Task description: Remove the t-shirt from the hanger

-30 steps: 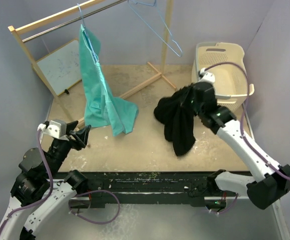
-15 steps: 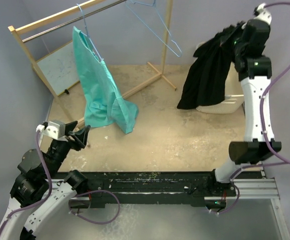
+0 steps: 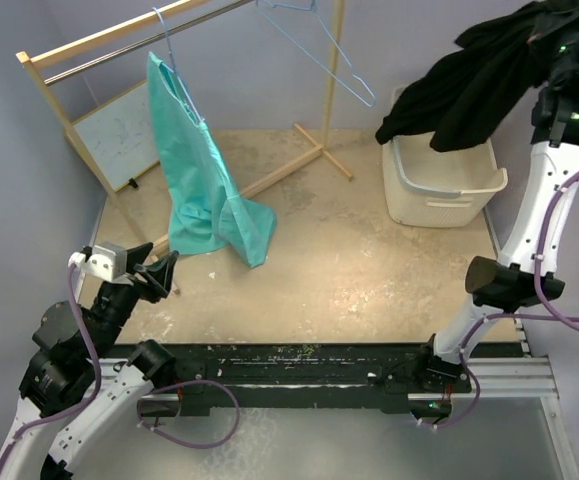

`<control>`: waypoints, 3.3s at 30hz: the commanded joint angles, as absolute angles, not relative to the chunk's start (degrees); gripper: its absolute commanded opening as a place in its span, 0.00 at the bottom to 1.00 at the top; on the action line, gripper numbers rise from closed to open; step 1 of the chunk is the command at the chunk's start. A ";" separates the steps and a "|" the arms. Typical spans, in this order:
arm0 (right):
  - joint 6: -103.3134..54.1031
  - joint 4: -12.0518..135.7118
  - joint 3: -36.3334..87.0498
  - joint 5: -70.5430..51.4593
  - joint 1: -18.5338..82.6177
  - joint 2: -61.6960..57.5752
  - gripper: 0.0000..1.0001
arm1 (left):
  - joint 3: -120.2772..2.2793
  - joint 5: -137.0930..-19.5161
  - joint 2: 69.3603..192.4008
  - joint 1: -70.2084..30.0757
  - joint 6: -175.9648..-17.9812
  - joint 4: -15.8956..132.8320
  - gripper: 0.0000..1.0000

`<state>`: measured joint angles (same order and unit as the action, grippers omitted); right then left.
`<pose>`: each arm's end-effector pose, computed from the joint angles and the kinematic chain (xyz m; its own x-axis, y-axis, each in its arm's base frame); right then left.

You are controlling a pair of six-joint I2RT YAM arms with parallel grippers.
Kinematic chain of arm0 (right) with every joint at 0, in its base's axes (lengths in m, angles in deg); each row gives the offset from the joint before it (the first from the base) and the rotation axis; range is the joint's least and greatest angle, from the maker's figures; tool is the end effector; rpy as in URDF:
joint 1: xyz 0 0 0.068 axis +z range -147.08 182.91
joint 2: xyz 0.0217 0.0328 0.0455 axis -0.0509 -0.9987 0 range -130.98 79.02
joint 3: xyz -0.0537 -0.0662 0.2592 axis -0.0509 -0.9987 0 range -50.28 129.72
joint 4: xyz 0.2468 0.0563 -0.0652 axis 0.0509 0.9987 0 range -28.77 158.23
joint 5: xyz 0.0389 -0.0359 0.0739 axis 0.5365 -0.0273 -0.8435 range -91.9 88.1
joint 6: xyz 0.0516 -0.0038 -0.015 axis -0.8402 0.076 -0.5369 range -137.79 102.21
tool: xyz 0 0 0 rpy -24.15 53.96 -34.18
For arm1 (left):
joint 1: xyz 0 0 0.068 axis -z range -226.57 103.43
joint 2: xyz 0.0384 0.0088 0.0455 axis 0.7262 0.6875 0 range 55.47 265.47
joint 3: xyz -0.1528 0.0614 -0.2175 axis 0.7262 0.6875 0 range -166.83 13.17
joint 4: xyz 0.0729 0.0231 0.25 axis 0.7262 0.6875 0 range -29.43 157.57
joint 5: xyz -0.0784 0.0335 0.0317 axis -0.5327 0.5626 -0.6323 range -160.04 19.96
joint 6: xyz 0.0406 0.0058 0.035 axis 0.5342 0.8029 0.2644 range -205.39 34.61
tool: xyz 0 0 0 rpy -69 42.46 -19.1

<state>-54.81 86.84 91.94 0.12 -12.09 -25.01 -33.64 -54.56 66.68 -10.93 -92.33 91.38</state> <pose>0.3343 -0.0910 0.5921 0.3438 0.5308 -0.7746 0.1065 0.7975 0.5938 0.0326 -0.0115 0.3653 0.0259 -0.1617 -0.9865 0.3509 0.9255 -0.1425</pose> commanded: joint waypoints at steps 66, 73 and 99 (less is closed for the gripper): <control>-30.08 73.35 63.71 -13.90 42.89 -8.79 0.59 | -33.14 -55.52 67.93 -11.06 -93.39 87.73 0.72; -27.59 85.59 87.38 -2.40 51.35 -27.60 0.57 | -33.24 -54.47 67.18 -11.08 -93.48 88.08 0.72; -26.00 82.34 86.04 7.28 52.71 -22.74 0.00 | -32.94 -57.67 66.84 -11.06 -93.76 87.03 0.78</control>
